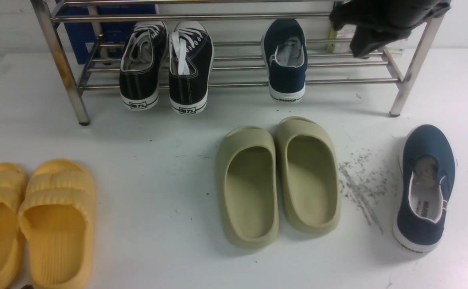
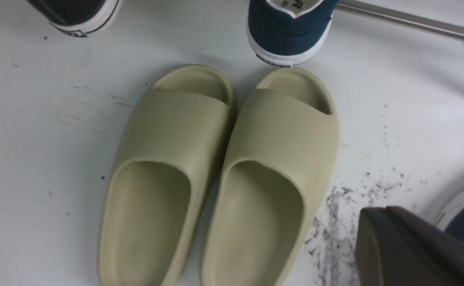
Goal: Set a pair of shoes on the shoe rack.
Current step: Use the right arm to grab the shoe closest to it
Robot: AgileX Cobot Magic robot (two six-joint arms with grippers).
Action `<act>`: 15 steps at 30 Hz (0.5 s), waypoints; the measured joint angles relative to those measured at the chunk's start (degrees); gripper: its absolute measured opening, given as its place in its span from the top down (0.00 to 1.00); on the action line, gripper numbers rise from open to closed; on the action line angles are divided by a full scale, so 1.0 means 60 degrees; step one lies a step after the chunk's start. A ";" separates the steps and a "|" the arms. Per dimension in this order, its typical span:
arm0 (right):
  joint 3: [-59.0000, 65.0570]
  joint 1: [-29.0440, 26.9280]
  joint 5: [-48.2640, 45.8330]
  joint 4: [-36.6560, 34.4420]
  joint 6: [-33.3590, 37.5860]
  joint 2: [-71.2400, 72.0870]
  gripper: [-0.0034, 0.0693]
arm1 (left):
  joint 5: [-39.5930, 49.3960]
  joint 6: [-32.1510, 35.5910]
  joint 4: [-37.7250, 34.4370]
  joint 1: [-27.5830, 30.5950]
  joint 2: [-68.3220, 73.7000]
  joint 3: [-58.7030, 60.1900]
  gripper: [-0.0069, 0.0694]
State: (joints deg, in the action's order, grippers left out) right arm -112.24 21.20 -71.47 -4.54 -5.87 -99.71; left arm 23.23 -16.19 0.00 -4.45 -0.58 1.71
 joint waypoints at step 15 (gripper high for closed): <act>0.6613 0.0000 0.1721 0.0194 0.0375 0.5822 0.94 | 0.0000 0.0000 0.0000 0.0000 0.0000 0.0000 0.60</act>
State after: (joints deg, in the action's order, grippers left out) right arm -72.56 21.20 -61.15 -3.37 -3.62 -64.78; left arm 23.23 -16.19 0.00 -4.45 -0.58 1.71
